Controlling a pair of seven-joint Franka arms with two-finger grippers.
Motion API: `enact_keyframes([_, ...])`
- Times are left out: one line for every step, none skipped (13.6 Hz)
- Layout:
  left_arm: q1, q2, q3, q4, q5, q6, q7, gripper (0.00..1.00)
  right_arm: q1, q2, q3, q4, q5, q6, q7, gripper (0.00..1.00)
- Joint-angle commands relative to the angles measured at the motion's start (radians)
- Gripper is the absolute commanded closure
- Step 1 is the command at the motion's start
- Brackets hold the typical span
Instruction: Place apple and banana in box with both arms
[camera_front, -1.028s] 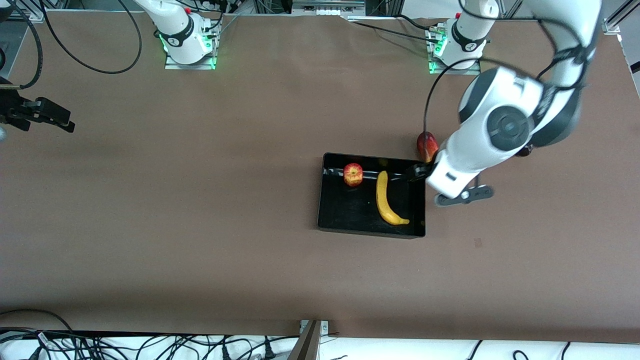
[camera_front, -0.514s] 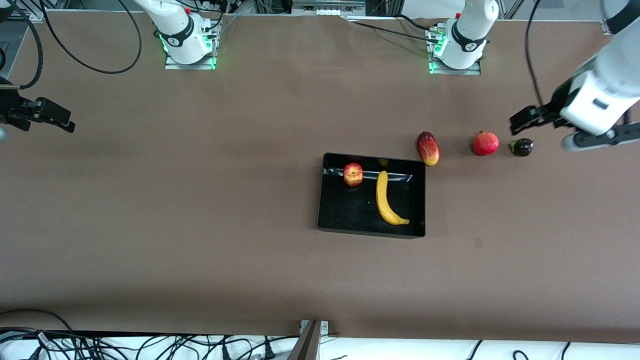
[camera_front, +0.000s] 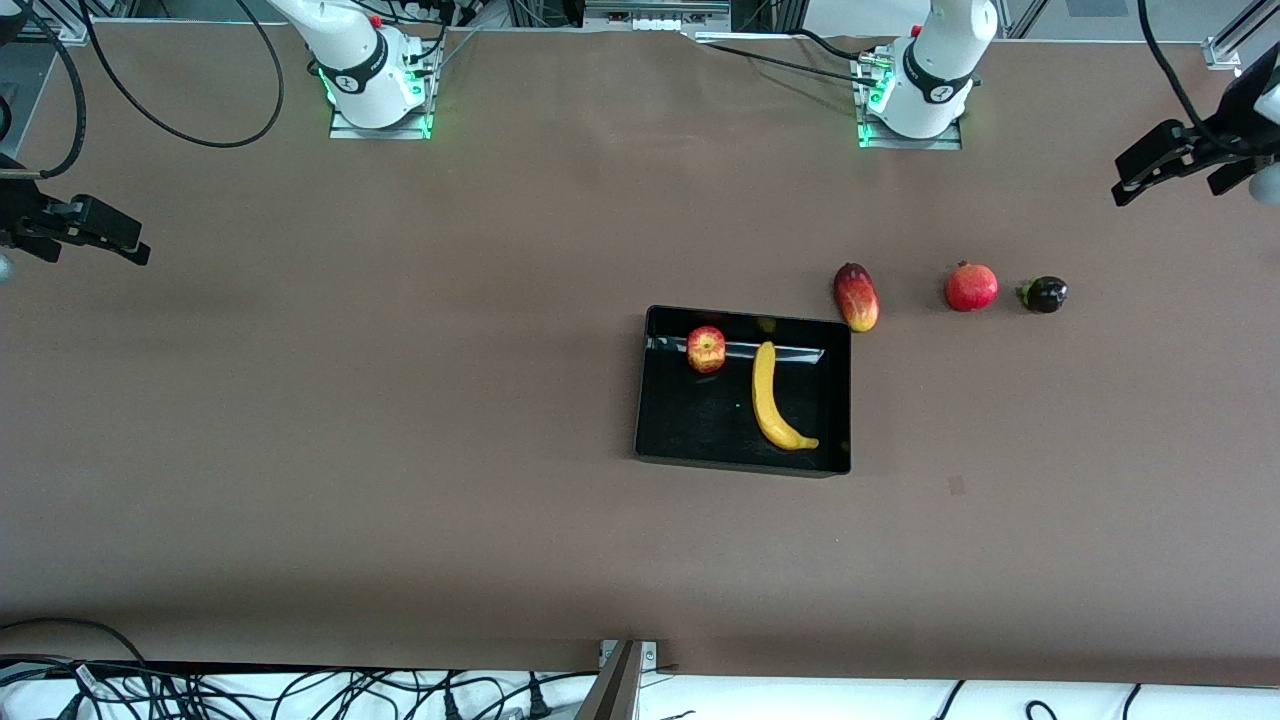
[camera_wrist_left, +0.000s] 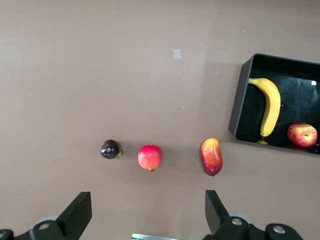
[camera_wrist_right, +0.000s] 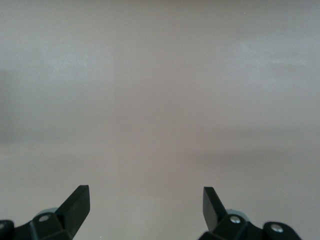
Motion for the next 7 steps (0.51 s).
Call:
enact_keyframes([-0.001,-0.017,0.013,-0.026,0.004,0.014,0.074,0.00,-0.013,-0.014,0.012,-0.010,-0.007,0.003,-0.011,0.00])
enact_keyframes([-0.006,-0.018,0.015,-0.029,0.004,0.014,0.076,0.00,-0.013,-0.014,0.012,-0.010,-0.007,0.003,-0.011,0.00])
enact_keyframes([-0.009,-0.018,0.015,-0.029,0.003,0.016,0.076,0.00,-0.013,-0.014,0.012,-0.010,-0.007,0.003,-0.011,0.00])
enact_keyframes([-0.011,-0.018,0.015,-0.029,0.003,0.016,0.081,0.00,-0.013,-0.014,0.012,-0.010,-0.007,0.003,-0.011,0.00])
enact_keyframes([-0.011,-0.018,0.013,-0.029,0.003,0.017,0.094,0.00,-0.013,-0.014,0.012,-0.010,-0.007,0.003,-0.011,0.00])
enact_keyframes([-0.018,-0.020,0.021,-0.029,0.003,0.017,0.099,0.00,-0.013,-0.014,0.012,-0.010,-0.007,0.003,-0.011,0.00])
enact_keyframes([-0.068,-0.028,0.066,-0.034,0.003,0.016,0.099,0.00,-0.013,-0.014,0.012,-0.010,-0.007,0.003,-0.011,0.00])
